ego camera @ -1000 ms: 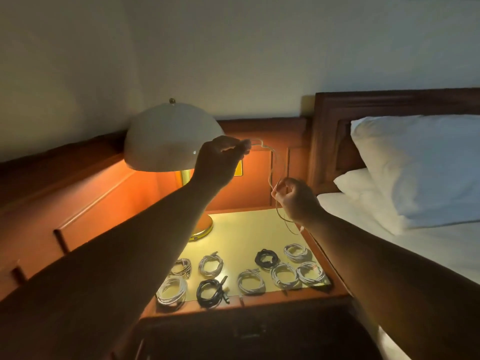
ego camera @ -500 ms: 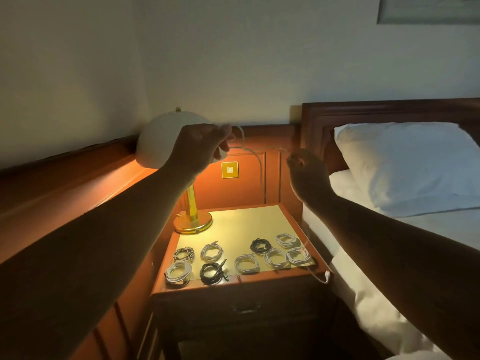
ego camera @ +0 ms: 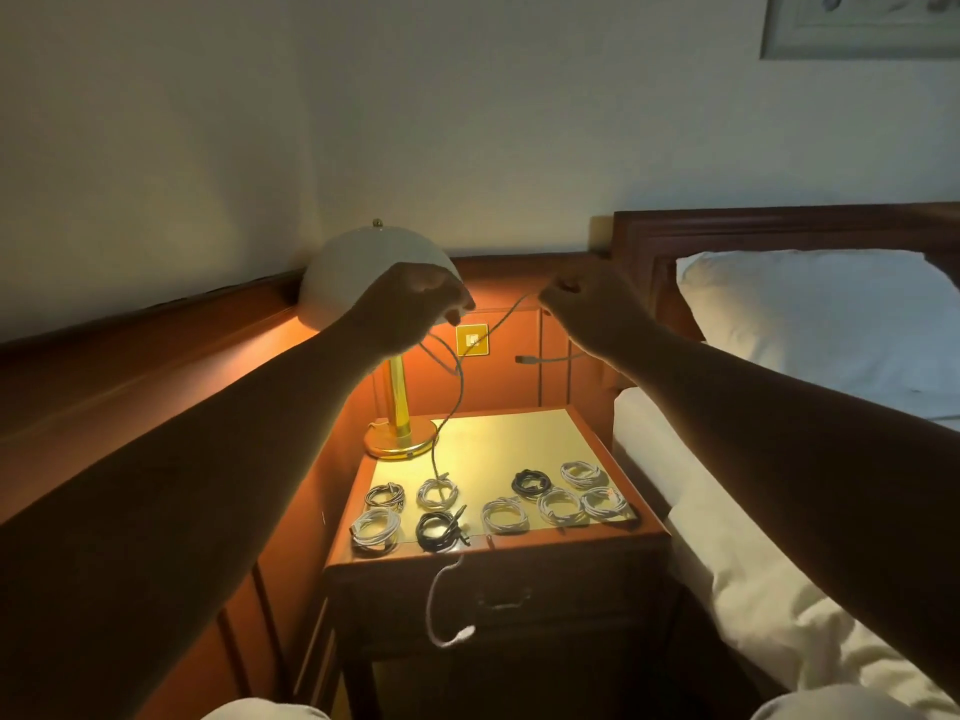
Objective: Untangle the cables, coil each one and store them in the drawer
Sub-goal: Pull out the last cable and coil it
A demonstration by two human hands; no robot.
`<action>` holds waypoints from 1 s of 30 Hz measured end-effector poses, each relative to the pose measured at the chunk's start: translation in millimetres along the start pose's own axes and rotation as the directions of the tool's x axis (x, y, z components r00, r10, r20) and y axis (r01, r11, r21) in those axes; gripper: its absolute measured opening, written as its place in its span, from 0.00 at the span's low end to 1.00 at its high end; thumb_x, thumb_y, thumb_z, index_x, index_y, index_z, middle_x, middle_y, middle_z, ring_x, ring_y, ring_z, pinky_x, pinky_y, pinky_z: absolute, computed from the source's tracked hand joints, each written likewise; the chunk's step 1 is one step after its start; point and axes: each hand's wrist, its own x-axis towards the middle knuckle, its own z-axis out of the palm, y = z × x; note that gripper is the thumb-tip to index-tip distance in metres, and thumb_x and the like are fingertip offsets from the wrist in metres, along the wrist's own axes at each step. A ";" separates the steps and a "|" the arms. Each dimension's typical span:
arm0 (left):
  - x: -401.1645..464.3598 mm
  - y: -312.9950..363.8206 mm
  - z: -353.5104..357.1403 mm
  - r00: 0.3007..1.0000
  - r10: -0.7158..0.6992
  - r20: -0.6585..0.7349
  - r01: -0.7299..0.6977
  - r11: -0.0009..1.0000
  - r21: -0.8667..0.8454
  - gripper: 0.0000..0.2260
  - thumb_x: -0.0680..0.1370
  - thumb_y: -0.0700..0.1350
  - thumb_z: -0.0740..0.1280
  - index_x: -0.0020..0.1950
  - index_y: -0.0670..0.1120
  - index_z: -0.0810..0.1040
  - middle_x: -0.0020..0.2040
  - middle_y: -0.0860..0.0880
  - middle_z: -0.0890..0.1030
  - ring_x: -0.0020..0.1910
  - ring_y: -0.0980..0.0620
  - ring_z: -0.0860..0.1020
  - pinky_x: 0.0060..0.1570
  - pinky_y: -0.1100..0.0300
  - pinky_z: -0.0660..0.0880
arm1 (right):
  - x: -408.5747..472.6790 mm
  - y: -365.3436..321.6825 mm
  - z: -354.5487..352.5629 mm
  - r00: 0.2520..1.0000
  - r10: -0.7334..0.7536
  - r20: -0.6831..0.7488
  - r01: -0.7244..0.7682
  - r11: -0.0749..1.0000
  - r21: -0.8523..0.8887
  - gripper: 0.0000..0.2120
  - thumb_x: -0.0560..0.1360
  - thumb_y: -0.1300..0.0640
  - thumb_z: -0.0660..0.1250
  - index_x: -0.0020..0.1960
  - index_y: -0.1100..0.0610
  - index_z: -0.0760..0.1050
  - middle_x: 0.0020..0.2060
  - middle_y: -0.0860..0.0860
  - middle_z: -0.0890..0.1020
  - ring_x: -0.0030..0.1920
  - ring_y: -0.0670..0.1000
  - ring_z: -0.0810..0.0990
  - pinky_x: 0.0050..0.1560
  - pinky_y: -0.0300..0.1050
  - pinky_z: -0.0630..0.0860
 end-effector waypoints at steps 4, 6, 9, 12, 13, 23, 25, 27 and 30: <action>-3.4 10.6 7.9 0.988 0.037 0.150 -0.063 0.982 0.177 0.12 0.77 0.62 0.68 0.49 0.55 0.81 0.48 0.53 0.82 0.48 0.55 0.79 0.49 0.57 0.73 | 0.6 -17.4 9.8 0.972 -0.005 0.235 0.023 0.997 -0.074 0.10 0.77 0.58 0.67 0.43 0.63 0.83 0.30 0.51 0.79 0.31 0.46 0.73 0.35 0.41 0.67; -8.3 14.6 15.2 0.956 -0.027 0.294 -0.004 0.995 0.102 0.09 0.80 0.55 0.67 0.52 0.51 0.80 0.48 0.52 0.82 0.48 0.56 0.79 0.48 0.58 0.74 | -1.0 -21.7 12.6 0.960 -0.003 0.280 0.028 0.996 -0.084 0.08 0.78 0.57 0.68 0.47 0.60 0.84 0.33 0.51 0.81 0.33 0.46 0.75 0.34 0.40 0.68; -10.9 14.2 23.2 0.955 -0.113 0.273 0.152 0.980 -0.129 0.09 0.83 0.45 0.63 0.45 0.46 0.80 0.41 0.48 0.83 0.42 0.54 0.82 0.48 0.57 0.78 | -6.1 -17.0 11.8 0.953 0.052 0.299 -0.057 0.998 0.009 0.08 0.78 0.55 0.69 0.42 0.55 0.83 0.28 0.52 0.78 0.26 0.47 0.73 0.30 0.38 0.68; -11.7 5.9 30.4 0.947 -0.257 0.192 0.316 0.845 -0.432 0.10 0.82 0.41 0.61 0.42 0.44 0.77 0.33 0.48 0.75 0.32 0.52 0.78 0.42 0.53 0.81 | -12.9 -6.4 11.3 0.926 0.187 0.329 -0.256 0.950 0.180 0.09 0.77 0.55 0.70 0.40 0.56 0.80 0.29 0.53 0.79 0.25 0.47 0.76 0.30 0.41 0.75; -12.0 3.0 32.8 0.936 -0.291 0.199 0.352 0.788 -0.505 0.09 0.82 0.42 0.60 0.43 0.45 0.76 0.32 0.49 0.73 0.30 0.52 0.75 0.38 0.54 0.80 | -16.9 -4.5 11.7 0.898 0.248 0.363 -0.348 0.905 0.244 0.09 0.78 0.55 0.70 0.41 0.57 0.80 0.30 0.52 0.79 0.27 0.46 0.79 0.35 0.43 0.78; -20.4 -35.3 62.3 0.866 -0.409 0.288 0.499 0.669 -0.550 0.08 0.82 0.46 0.63 0.52 0.47 0.80 0.36 0.49 0.73 0.30 0.52 0.70 0.31 0.61 0.69 | -44.6 16.1 36.0 0.713 0.241 0.658 -0.701 0.239 0.672 0.25 0.84 0.44 0.51 0.33 0.56 0.67 0.25 0.52 0.75 0.39 0.56 0.83 0.53 0.53 0.79; -22.2 -41.2 68.6 0.877 -0.359 0.319 0.479 0.705 -0.523 0.08 0.82 0.48 0.63 0.51 0.46 0.80 0.36 0.49 0.75 0.31 0.52 0.72 0.32 0.60 0.71 | -43.9 15.5 41.9 0.679 0.288 0.675 -0.733 0.217 0.645 0.24 0.82 0.41 0.54 0.33 0.54 0.67 0.23 0.49 0.64 0.25 0.49 0.70 0.38 0.44 0.77; -23.4 -43.0 75.9 0.887 -0.324 0.327 0.457 0.714 -0.531 0.08 0.82 0.47 0.63 0.51 0.45 0.80 0.35 0.49 0.75 0.32 0.52 0.74 0.34 0.59 0.73 | -41.6 16.1 47.0 0.617 0.312 0.722 -0.786 0.206 0.583 0.21 0.81 0.40 0.57 0.37 0.53 0.68 0.26 0.47 0.58 0.23 0.46 0.57 0.26 0.36 0.60; -23.3 -47.5 85.1 0.923 -0.296 0.247 0.385 0.735 -0.558 0.06 0.82 0.45 0.65 0.51 0.43 0.78 0.35 0.49 0.75 0.33 0.52 0.76 0.36 0.59 0.75 | -39.4 18.2 56.1 0.536 0.321 0.781 -0.844 0.214 0.491 0.20 0.83 0.45 0.58 0.35 0.53 0.66 0.26 0.46 0.57 0.24 0.45 0.53 0.27 0.37 0.50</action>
